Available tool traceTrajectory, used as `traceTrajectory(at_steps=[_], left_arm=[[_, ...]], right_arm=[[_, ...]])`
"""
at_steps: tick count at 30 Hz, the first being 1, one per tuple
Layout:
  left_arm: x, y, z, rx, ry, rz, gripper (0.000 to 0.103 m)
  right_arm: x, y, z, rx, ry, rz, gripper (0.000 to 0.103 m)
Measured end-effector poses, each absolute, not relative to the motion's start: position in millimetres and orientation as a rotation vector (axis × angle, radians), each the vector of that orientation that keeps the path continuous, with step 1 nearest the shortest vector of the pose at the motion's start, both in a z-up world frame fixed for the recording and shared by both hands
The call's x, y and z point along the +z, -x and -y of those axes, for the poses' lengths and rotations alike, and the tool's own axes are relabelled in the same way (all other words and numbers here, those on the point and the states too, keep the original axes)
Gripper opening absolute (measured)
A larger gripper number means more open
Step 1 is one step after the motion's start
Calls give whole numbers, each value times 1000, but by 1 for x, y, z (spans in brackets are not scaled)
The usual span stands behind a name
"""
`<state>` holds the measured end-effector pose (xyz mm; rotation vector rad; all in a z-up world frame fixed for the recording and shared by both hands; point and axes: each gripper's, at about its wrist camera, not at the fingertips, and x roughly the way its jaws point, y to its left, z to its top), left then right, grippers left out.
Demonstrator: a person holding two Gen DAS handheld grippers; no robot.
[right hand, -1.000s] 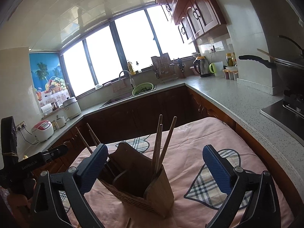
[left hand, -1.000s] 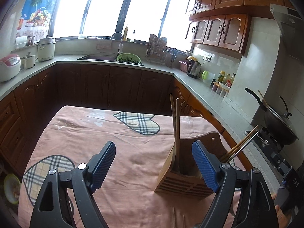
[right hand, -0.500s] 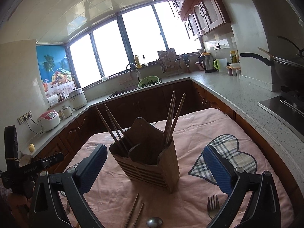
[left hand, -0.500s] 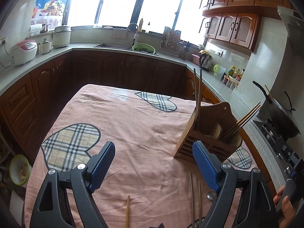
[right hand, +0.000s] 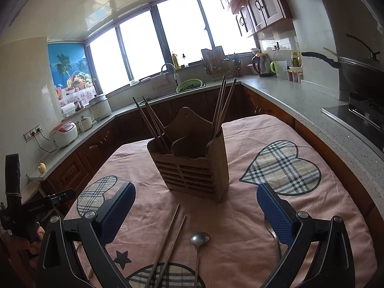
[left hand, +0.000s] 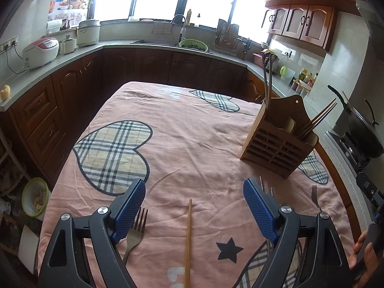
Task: Organize utensils
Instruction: 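Close the left tool on a wooden chopstick while the right tool grasps the silver spoon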
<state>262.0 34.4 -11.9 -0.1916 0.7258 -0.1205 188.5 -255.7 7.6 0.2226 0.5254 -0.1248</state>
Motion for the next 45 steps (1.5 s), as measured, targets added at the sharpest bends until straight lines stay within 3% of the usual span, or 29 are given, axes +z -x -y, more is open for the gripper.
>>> traceTrajectory(at_steps=[17, 41, 45], left_arm=[[-35, -244, -43, -85, 166, -820, 84], [-73, -281, -25, -86, 108, -929, 82], [-80, -288, -21, -80, 91, -944, 78]], right_arm=[[-23, -166, 238, -110, -217, -605, 102], [-58, -187, 235, -82, -223, -728, 101], [-67, -193, 235, -83, -214, -772, 92]])
